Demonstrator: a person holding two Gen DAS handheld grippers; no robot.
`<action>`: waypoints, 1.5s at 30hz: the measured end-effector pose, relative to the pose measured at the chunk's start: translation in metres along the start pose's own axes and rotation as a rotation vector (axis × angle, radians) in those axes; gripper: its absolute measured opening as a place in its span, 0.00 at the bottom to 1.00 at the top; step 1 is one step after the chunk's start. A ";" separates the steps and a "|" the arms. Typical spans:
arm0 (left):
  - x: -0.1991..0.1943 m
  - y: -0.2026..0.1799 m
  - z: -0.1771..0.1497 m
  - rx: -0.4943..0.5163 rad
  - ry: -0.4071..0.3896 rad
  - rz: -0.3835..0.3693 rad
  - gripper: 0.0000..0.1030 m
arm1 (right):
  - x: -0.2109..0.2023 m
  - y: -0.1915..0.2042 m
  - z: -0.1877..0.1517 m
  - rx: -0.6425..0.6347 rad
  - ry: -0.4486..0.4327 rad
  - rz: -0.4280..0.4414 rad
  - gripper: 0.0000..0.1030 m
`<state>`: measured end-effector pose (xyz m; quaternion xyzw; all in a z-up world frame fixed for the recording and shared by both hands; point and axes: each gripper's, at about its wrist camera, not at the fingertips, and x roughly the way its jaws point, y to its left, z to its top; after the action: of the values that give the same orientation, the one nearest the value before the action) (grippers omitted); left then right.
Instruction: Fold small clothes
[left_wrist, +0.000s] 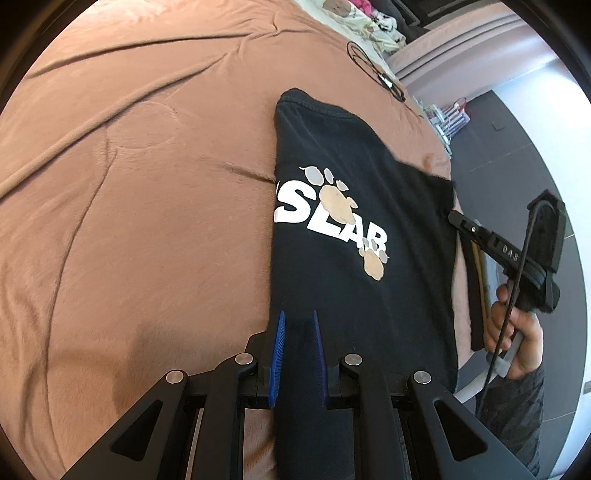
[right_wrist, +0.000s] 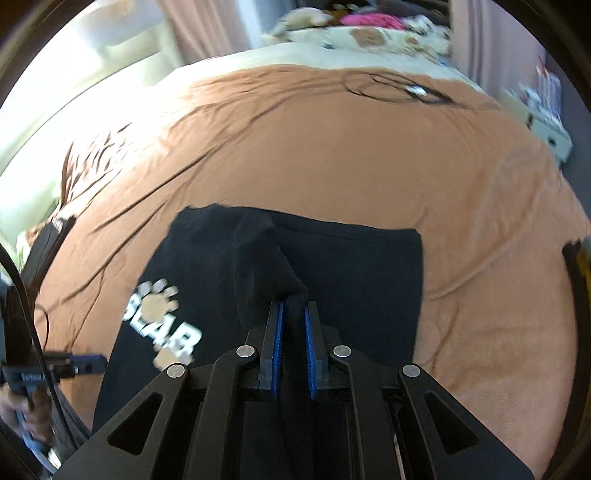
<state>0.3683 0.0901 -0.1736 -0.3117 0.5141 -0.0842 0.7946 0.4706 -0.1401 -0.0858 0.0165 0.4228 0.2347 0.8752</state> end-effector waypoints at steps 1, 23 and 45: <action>0.001 0.000 0.001 0.005 -0.001 0.005 0.15 | 0.003 -0.008 0.001 0.033 0.014 0.020 0.08; 0.009 -0.002 0.014 0.020 0.001 0.031 0.15 | 0.050 -0.066 0.027 0.170 0.069 0.090 0.04; 0.002 0.003 0.010 0.011 -0.015 0.012 0.15 | 0.014 -0.046 0.022 0.076 0.032 -0.036 0.56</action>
<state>0.3773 0.0955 -0.1741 -0.3051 0.5096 -0.0799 0.8005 0.5129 -0.1713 -0.0924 0.0382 0.4457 0.2028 0.8711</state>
